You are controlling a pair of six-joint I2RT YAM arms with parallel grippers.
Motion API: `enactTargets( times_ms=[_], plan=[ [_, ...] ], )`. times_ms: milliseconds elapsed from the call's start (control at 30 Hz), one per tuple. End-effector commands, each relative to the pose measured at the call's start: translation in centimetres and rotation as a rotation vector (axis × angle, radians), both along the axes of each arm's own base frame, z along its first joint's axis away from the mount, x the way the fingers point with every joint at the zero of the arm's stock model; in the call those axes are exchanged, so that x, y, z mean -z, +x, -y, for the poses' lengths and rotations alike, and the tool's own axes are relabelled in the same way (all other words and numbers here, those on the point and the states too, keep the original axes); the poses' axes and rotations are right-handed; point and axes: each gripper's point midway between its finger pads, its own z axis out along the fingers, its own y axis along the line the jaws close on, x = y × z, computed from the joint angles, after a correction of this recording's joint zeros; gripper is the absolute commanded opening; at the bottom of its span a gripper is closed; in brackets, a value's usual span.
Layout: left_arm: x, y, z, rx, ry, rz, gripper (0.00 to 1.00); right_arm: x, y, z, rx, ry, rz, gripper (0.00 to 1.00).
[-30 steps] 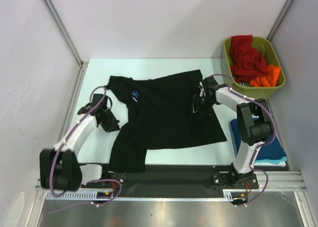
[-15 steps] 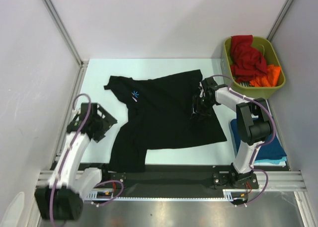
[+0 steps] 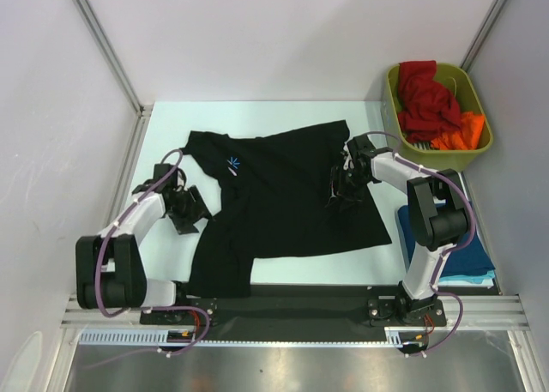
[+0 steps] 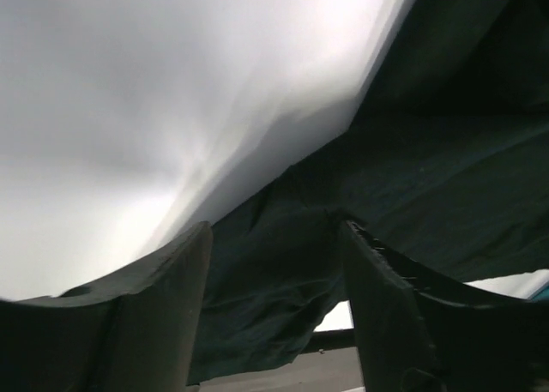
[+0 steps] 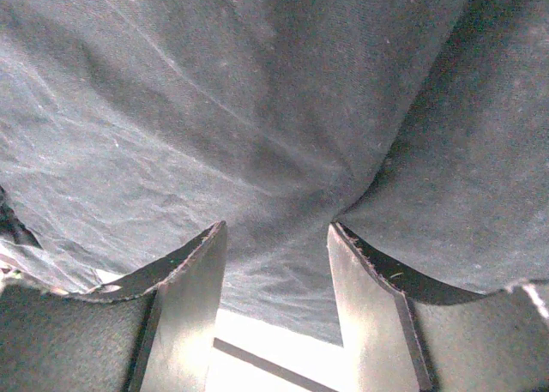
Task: Fold and stack the t-shirts
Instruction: Flatten the tshirt out
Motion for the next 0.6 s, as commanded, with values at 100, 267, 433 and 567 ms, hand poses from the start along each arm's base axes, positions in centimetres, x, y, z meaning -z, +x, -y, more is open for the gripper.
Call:
enactTargets(
  times_ms=[100,267,433,567],
  plan=[
    [1.6,-0.3,0.5,0.067,-0.015,-0.019,0.56,-2.1,1.1,-0.7,-0.003,0.042,0.068,0.57],
    [2.7,0.0,0.1,0.068,0.002,-0.057,0.50,-2.3,1.1,-0.7,-0.004,0.045,0.072,0.57],
    [2.5,0.6,-0.3,0.013,0.024,-0.055,0.01,-2.3,1.1,-0.7,-0.006,0.045,0.070,0.58],
    [-0.3,-0.3,-3.3,-0.196,0.163,-0.029,0.00,-1.8,0.9,-0.4,0.008,0.017,0.058,0.60]
  ],
)
